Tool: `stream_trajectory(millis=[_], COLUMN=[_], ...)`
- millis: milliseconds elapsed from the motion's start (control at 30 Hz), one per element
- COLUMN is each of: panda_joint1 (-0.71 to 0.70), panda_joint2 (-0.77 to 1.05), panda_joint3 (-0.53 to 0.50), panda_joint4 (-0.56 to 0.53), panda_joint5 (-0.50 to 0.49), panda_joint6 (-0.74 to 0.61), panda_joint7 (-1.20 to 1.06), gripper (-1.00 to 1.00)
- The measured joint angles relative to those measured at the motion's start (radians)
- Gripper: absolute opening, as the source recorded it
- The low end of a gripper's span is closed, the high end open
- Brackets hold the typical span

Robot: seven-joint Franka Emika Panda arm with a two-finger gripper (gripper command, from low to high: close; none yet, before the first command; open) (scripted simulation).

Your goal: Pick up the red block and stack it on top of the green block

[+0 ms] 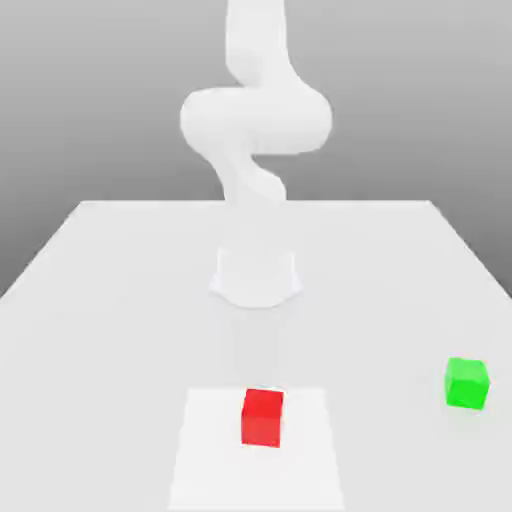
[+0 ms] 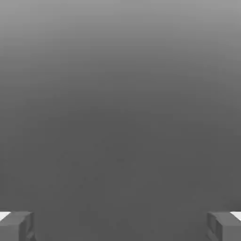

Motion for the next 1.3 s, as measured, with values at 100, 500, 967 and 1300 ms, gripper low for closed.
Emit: stream_trajectory(millis=[100,500,967,1300], panda_joint1=[0.009,0.02,0.018,0.015], panda_joint2=[0.119,0.562,0.951,0.766], panda_joint3=[-0.008,0.01,0.007,0.011], panda_joint4=[-0.069,-0.328,-0.395,-0.421], panda_joint5=[0.023,0.046,-0.019,-0.021], panda_joint6=[0.07,0.335,0.629,0.471], panda_joint7=[0.005,0.071,0.149,0.15], gripper=[0.0,0.0,-1.0,-1.0])
